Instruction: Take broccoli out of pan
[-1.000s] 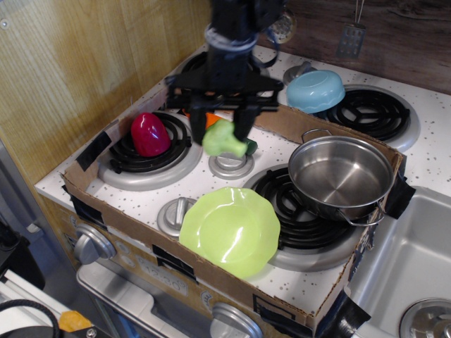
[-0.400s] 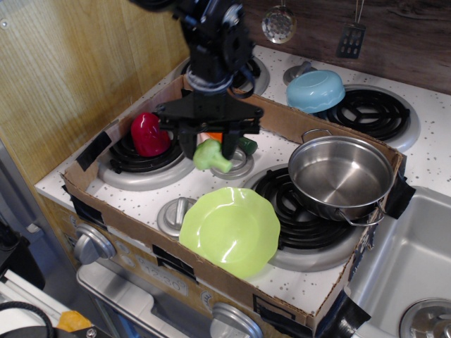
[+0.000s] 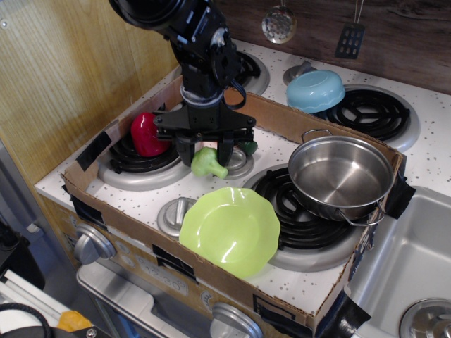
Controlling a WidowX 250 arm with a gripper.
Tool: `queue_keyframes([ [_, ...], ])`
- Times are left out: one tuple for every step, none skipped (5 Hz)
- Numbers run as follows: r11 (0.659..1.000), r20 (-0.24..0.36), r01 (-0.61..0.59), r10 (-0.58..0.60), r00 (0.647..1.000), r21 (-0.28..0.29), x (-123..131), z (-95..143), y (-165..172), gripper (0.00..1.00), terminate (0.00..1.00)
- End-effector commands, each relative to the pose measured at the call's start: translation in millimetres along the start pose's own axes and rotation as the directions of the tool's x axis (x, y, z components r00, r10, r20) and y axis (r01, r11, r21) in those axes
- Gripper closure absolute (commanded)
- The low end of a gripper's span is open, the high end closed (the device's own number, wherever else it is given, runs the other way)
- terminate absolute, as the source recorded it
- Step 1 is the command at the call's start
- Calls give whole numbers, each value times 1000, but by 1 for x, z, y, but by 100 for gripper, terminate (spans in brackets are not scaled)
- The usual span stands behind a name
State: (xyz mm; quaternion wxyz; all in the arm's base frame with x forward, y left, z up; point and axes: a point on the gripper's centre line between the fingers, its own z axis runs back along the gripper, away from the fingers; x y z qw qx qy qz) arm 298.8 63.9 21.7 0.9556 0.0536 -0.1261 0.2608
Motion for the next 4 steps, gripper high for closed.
queue_keyframes([
  [1000, 40, 1, -1, 999, -14, 19, 8, -8, 0, 0],
  [1000, 52, 10, -11, 999, 9, 22, 16, -11, 0, 0],
  [996, 62, 31, -36, 997, 82, 31, 38, -23, 0, 0],
  [989, 69, 22, -32, 997, 146, 40, 65, -38, 0, 100],
])
